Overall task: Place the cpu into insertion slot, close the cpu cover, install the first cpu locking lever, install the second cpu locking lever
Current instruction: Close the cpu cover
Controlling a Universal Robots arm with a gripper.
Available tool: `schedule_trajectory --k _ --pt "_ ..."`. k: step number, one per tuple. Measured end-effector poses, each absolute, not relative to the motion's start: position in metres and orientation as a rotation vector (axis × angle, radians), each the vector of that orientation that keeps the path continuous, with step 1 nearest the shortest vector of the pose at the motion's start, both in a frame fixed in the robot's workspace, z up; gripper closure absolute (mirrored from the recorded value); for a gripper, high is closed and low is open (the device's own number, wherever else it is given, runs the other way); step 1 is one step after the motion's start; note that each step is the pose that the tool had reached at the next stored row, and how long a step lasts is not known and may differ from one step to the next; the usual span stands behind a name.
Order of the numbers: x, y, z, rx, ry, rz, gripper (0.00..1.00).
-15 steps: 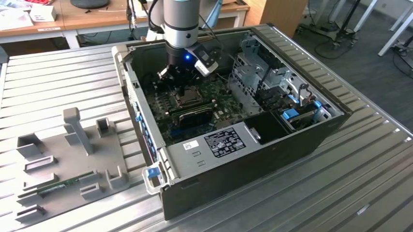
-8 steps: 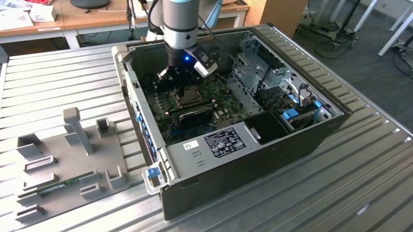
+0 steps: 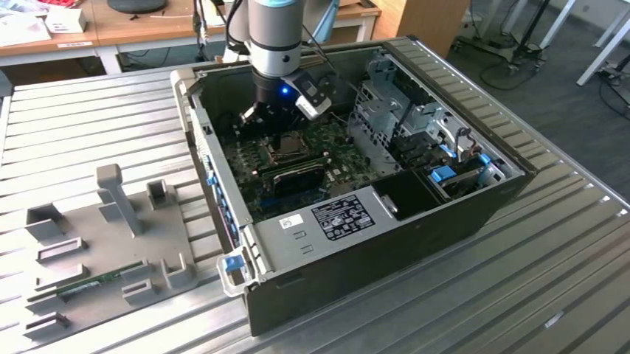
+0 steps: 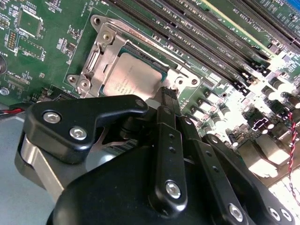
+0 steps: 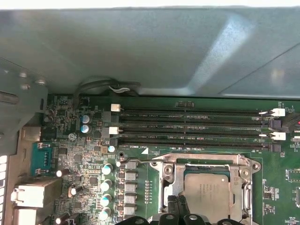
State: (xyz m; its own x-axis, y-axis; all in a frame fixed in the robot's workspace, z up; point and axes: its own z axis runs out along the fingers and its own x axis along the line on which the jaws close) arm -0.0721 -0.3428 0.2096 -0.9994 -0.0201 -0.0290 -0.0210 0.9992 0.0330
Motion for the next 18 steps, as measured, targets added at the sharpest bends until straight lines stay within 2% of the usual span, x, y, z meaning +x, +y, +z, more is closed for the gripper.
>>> schedule_trajectory --k 18 --pt "-0.0731 -0.3428 0.2031 -0.032 3.112 0.052 0.89"
